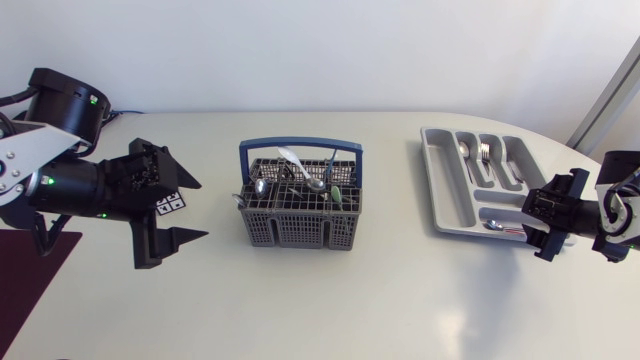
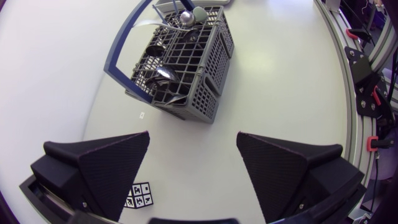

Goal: Transfer all utensils from the basket to the drawer tray.

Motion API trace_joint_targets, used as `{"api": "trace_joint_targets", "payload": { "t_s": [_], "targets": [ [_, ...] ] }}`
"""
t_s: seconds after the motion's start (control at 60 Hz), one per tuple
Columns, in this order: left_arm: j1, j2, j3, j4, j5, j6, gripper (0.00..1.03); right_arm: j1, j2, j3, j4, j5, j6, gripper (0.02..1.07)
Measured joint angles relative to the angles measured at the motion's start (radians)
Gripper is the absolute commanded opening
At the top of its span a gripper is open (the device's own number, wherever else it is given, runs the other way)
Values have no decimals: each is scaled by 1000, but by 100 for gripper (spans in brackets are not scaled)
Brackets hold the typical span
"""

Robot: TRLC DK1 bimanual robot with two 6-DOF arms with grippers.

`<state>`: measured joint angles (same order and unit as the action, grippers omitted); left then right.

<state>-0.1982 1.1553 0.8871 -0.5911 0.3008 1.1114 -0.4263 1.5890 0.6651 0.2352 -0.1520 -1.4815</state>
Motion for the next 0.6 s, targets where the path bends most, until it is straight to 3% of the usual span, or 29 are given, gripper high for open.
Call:
{"api": "trace_joint_targets", "payload": {
  "t_s": [0.35,0.6],
  "targets": [
    [-105,42,-6,182,-95,105,95,230,-298,-109,-206,21,136,97],
    [-119,64,-32,256,-127,323,86,436,-480,-131,-346,64,257,97]
  ]
}}
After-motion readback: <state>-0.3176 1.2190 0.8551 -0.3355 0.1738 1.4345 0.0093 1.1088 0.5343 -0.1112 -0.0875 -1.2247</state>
